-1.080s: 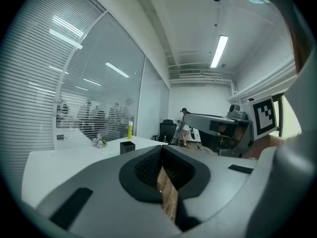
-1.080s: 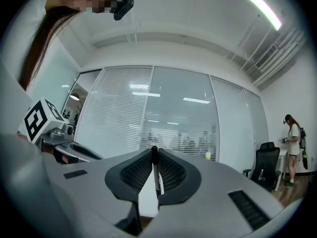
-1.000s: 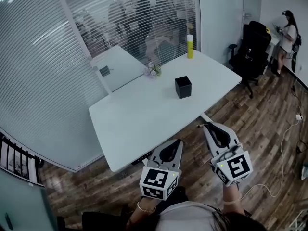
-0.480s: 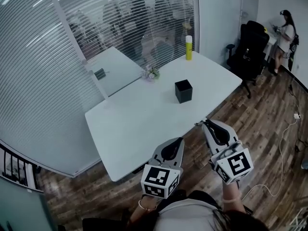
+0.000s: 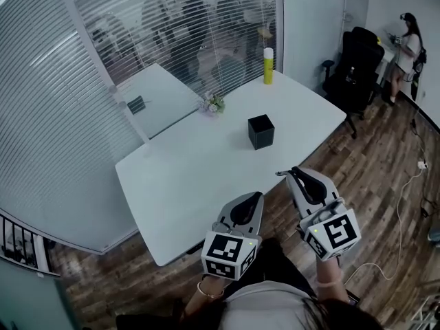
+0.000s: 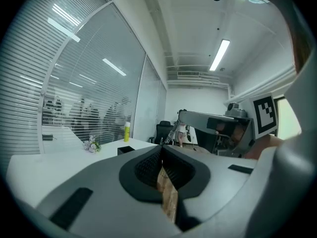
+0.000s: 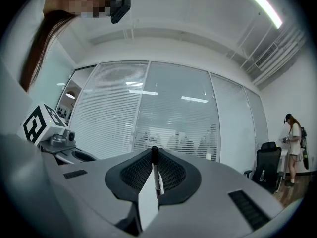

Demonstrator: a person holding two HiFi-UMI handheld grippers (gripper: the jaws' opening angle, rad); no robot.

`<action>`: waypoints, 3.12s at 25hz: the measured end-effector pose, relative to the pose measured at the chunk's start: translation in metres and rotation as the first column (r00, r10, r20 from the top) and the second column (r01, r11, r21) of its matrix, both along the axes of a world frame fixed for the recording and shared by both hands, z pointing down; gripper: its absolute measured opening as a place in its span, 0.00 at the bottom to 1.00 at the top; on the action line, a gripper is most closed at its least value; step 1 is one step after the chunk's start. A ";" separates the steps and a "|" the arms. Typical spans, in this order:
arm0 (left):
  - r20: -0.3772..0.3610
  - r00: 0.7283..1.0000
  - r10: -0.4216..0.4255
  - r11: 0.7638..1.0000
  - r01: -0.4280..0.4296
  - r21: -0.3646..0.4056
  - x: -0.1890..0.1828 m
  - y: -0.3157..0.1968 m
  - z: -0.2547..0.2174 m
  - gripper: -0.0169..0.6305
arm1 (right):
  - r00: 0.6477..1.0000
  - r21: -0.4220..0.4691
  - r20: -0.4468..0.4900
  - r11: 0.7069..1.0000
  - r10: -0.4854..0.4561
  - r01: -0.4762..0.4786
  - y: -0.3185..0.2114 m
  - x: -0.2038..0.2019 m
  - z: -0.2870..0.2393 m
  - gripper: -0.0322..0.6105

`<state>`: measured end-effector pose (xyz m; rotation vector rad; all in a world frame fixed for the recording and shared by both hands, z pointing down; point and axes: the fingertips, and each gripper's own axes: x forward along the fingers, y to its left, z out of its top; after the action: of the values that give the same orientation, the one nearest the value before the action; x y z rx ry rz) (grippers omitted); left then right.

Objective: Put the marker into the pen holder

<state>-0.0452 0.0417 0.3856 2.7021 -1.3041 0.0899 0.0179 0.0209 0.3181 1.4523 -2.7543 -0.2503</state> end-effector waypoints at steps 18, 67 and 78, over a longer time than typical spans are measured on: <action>-0.001 1.000 -0.029 1.000 0.029 -0.008 0.017 -0.107 0.002 0.06 | 0.999 -0.022 -0.001 0.999 -0.044 0.044 -0.107 0.009 0.009 0.14; 0.014 0.990 -0.140 0.986 0.141 -0.085 0.000 -0.288 0.024 0.06 | 0.991 -0.140 -0.020 0.981 -0.136 0.132 -0.311 -0.002 0.070 0.14; -0.003 0.994 -0.105 0.988 0.104 -0.116 -0.009 -0.305 0.036 0.06 | 0.991 -0.223 -0.076 0.970 -0.113 0.094 -0.332 -0.014 0.117 0.15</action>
<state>-0.0539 -0.2629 0.4219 2.5301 -1.3905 0.1379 0.0034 -0.3110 0.4351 1.2173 -2.6896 -0.0103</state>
